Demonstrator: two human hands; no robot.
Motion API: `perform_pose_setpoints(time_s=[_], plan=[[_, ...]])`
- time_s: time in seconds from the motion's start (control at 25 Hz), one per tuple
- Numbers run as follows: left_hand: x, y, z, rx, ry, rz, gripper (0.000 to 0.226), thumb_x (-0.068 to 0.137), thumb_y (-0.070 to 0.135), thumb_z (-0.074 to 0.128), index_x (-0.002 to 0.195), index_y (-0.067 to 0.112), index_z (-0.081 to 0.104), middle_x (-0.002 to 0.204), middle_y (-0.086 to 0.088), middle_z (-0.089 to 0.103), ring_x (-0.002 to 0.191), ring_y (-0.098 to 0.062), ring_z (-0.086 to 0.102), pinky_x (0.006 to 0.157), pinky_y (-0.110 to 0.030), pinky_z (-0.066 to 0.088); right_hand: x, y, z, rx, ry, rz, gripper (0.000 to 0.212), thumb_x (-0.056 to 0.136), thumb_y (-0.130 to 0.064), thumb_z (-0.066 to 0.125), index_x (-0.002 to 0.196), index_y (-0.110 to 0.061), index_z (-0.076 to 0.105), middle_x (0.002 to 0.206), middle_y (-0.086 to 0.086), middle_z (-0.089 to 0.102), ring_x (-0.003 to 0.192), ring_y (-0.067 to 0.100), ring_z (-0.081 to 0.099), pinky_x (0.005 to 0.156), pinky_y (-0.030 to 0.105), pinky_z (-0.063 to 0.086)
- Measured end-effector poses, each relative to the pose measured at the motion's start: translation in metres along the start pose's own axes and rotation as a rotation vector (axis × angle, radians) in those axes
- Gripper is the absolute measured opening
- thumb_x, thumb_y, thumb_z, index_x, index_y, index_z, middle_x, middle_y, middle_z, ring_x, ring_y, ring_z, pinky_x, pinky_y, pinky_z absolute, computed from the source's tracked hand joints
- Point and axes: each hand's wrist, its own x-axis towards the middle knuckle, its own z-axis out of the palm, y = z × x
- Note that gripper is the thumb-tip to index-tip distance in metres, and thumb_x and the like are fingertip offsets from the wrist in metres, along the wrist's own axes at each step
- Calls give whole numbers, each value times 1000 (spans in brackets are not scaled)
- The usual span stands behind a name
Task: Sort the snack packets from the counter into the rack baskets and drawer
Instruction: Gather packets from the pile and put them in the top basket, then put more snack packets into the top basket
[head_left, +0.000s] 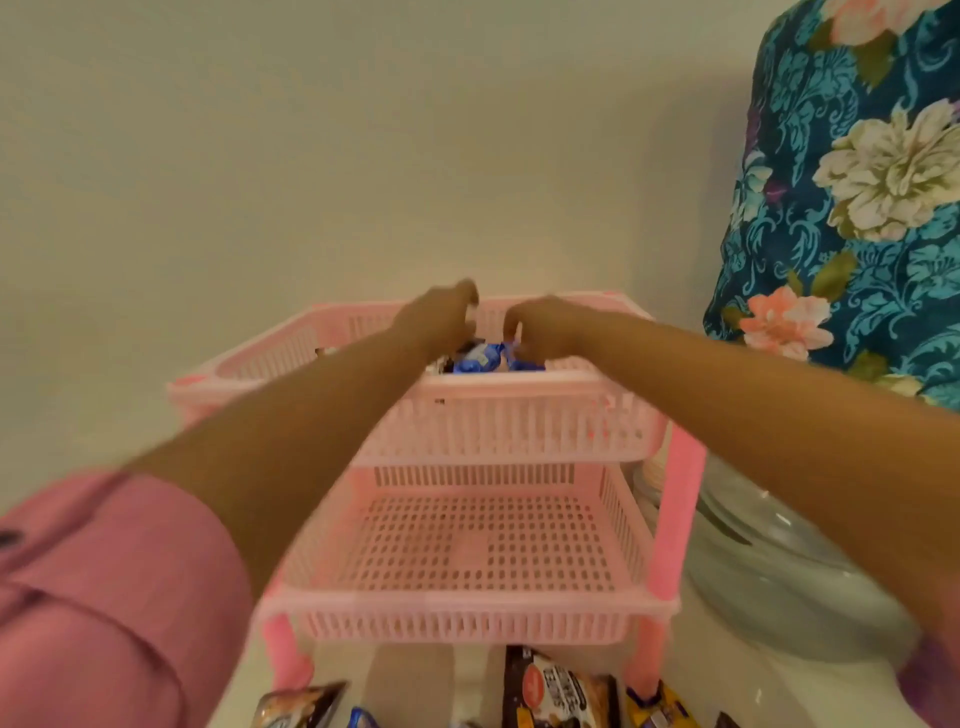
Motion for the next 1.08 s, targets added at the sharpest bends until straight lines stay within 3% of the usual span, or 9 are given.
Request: perform_pose_setpoints(time_s=[0.2, 0.32, 0.4, 0.48, 0.6, 0.68, 0.84, 1.0, 1.08], plan=[[-66, 37, -37, -120, 614, 296, 28, 86, 20, 42, 111, 10, 50, 82, -9, 63, 76, -26, 57, 63, -32, 37, -74, -8, -38, 184, 467, -229, 27, 87, -29, 54, 112, -20, 57, 98, -2, 67, 91, 23, 63, 81, 36, 50], [-154, 43, -21, -205, 862, 437, 19, 83, 18, 46, 101, 14, 47, 69, 1, 44, 70, -9, 40, 62, -22, 27, -163, -13, -11, 252, 650, -317, 24, 87, -40, 46, 108, -30, 51, 70, -13, 58, 60, 9, 58, 55, 28, 48], [-223, 41, 16, -263, 749, 412, 14, 83, 20, 45, 96, 17, 43, 70, 5, 37, 68, -7, 33, 60, -21, 25, -217, -11, 39, 298, 668, -211, 22, 87, -40, 43, 106, -33, 48, 56, -11, 49, 47, 3, 48, 43, 19, 38], [-282, 37, 63, -267, 470, 284, 14, 82, 25, 47, 95, 20, 44, 73, 7, 38, 69, -8, 35, 59, -21, 32, -251, -6, 101, 375, 569, -8, 21, 87, -37, 47, 107, -32, 48, 57, -10, 51, 47, 5, 49, 42, 19, 37], [-345, 33, 123, -283, -21, 35, 14, 87, 23, 56, 100, 19, 53, 88, 4, 47, 84, -13, 47, 67, -24, 41, -274, 6, 194, 290, 154, 281, 36, 89, -32, 52, 124, -23, 49, 95, -3, 64, 84, 14, 61, 71, 31, 48], [-378, 36, 150, -437, -210, -122, 17, 87, 24, 56, 104, 22, 54, 94, 11, 45, 91, -9, 47, 75, -16, 38, -285, 16, 238, 106, -4, 357, 50, 90, -41, 49, 136, -21, 40, 126, 2, 57, 114, 21, 53, 96, 36, 42], [-425, 35, 170, -585, -230, -271, 28, 82, 18, 62, 91, 40, 48, 91, 19, 44, 89, -11, 49, 76, -20, 39, -296, 30, 271, 310, -137, 580, 64, 89, -55, 44, 141, -22, 28, 133, 11, 52, 115, 30, 55, 92, 41, 46], [-418, 12, 163, -375, 46, -340, 17, 83, 15, 65, 98, 17, 59, 91, 8, 51, 87, -16, 50, 75, -29, 40, -294, 37, 266, 562, -201, 623, 73, 86, -58, 46, 145, -24, 18, 134, 15, 52, 114, 32, 56, 92, 43, 46], [-405, 6, 160, -269, 5, -306, 18, 86, 23, 60, 103, 19, 57, 96, 6, 56, 89, -15, 52, 77, -28, 42, -295, 43, 259, 518, -169, 622, 77, 82, -64, 48, 144, -29, 18, 138, 12, 49, 117, 31, 55, 92, 43, 46]])
